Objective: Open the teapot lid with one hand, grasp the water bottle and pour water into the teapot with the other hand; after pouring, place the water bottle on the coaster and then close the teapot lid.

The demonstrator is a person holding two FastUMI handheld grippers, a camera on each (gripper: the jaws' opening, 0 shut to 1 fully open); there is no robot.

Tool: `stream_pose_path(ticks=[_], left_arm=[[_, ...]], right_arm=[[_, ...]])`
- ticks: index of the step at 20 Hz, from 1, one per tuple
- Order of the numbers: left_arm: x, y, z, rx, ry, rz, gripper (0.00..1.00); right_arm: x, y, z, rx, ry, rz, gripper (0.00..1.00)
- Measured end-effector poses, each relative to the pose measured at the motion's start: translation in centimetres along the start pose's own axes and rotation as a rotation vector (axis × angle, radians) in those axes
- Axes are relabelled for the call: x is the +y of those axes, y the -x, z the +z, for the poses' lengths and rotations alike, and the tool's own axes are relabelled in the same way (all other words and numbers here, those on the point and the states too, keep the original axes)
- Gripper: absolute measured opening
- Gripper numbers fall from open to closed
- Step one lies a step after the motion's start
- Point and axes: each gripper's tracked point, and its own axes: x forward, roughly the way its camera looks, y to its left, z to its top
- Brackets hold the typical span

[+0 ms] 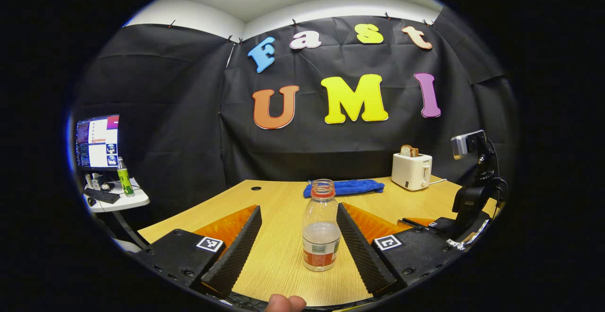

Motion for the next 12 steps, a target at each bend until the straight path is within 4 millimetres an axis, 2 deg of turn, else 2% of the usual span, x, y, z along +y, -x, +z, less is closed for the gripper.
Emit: stream_pose_path(ticks=[5,9,12], left_arm=[[-0.2,0.1,-0.1,0.006,0.038,-0.011,1.00],[-0.5,0.0,-0.2,0.007,0.042,-0.022,0.99],[-1.0,0.2,-1.8,0.039,0.062,-0.044,1.00]], right_arm=[[-0.4,0.8,2.3,-0.069,-0.003,0.010,0.00],[-1.6,2.6,4.0,-0.096,-0.021,0.015,0.00],[-2.7,4.1,4.0,-0.091,-0.028,0.016,0.00]])
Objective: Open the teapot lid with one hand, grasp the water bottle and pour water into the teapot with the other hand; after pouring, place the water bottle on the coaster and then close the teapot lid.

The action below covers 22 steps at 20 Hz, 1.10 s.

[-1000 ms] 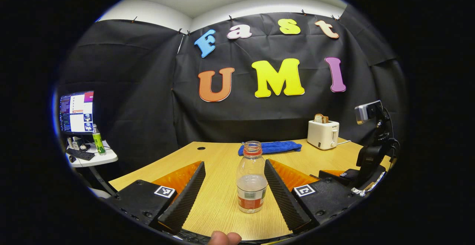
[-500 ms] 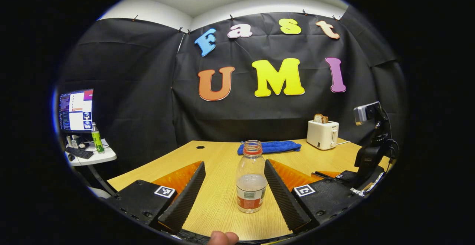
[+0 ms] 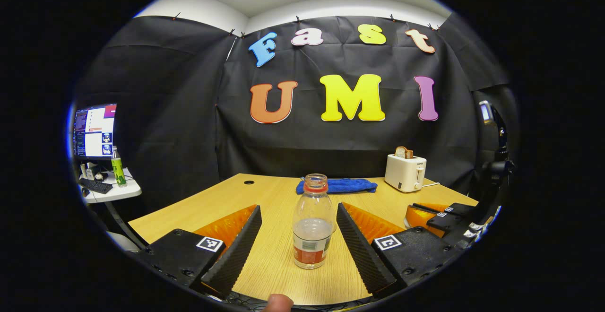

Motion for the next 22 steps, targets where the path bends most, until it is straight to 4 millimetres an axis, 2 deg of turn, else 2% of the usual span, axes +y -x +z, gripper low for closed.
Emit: stream_pose_path(ticks=[2,5,7,11,19,22], left_arm=[[-0.3,0.2,-2.0,0.049,-0.008,-0.030,1.00],[0.3,-0.1,-5.1,0.116,-0.032,-0.032,1.00],[-0.6,-0.5,-7.0,0.156,-0.020,-0.063,1.00],[-1.7,-1.6,-9.3,0.201,-0.017,-0.102,1.00],[-1.6,-4.5,-10.6,0.222,-0.018,-0.103,0.98],[-1.8,-4.8,-10.6,0.220,-0.038,-0.102,0.83]], right_arm=[[-1.0,1.0,0.2,-0.007,-0.005,-0.009,0.00],[-1.9,2.5,-0.3,-0.009,-0.012,-0.018,0.00],[-2.4,3.1,-0.4,-0.008,0.002,-0.029,0.00],[-3.5,3.8,-0.8,-0.004,0.010,-0.048,0.00],[-4.4,4.3,-1.5,0.015,0.008,-0.052,0.00],[-4.8,4.5,-1.4,0.015,0.003,-0.053,0.00]])
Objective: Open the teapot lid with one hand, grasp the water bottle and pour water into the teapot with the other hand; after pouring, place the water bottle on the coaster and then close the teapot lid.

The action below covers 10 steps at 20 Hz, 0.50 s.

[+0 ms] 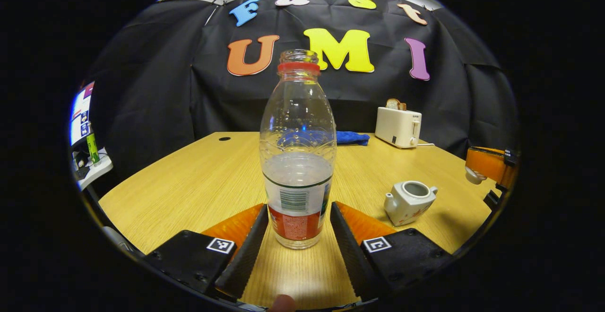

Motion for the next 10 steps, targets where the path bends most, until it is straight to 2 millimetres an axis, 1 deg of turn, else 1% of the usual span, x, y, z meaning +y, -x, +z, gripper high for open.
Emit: stream_pose_path(ticks=[2,4,5,8,10], left_arm=[[-0.3,-0.1,0.0,0.004,-0.012,-0.012,0.76],[-0.2,0.1,0.1,0.025,-0.043,-0.001,0.75],[0.1,0.4,0.4,0.025,-0.070,0.012,0.75],[1.3,0.8,2.4,0.006,-0.216,0.067,0.72],[2.5,1.1,2.9,0.004,-0.301,0.108,0.72]], right_arm=[[-0.2,0.1,0.2,-0.003,-0.003,0.001,0.00],[-0.4,0.1,0.1,-0.001,-0.005,0.005,0.00],[-0.5,0.2,0.0,0.001,-0.008,0.007,0.00],[-1.1,0.4,-0.3,0.008,-0.023,0.012,0.00],[-1.5,0.7,-0.7,0.015,-0.030,0.016,0.00]])
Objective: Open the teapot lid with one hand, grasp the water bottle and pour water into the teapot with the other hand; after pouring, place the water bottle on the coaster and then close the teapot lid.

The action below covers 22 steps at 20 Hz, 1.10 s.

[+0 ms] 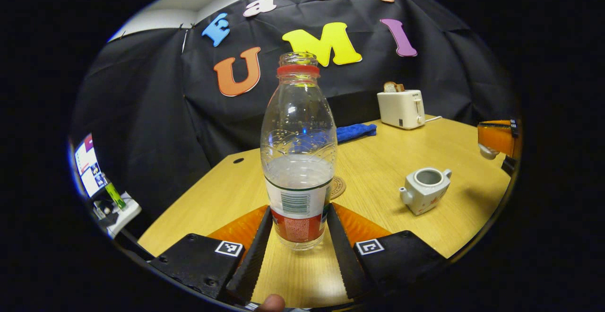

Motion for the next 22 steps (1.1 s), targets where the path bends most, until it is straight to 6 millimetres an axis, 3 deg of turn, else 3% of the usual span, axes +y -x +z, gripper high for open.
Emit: stream_pose_path(ticks=[2,3,10,16,22], left_arm=[[1.2,-0.1,-0.4,0.020,-0.092,0.036,0.77],[1.7,0.1,-0.4,0.024,-0.140,0.056,0.72],[2.9,0.2,0.2,0.049,-0.599,0.133,0.71],[2.2,0.2,0.6,0.062,-0.872,0.157,0.70],[1.0,0.3,1.1,0.067,-1.060,0.152,0.70]], right_arm=[[-0.6,0.2,-0.4,0.007,0.002,0.000,0.00],[-0.8,0.4,-0.5,0.011,0.001,0.002,0.00],[-2.9,1.7,-0.9,0.018,-0.010,0.001,0.00],[-4.5,2.4,-1.3,0.015,-0.027,-0.009,0.00],[-5.0,2.9,-1.6,0.015,-0.031,0.002,0.00]])
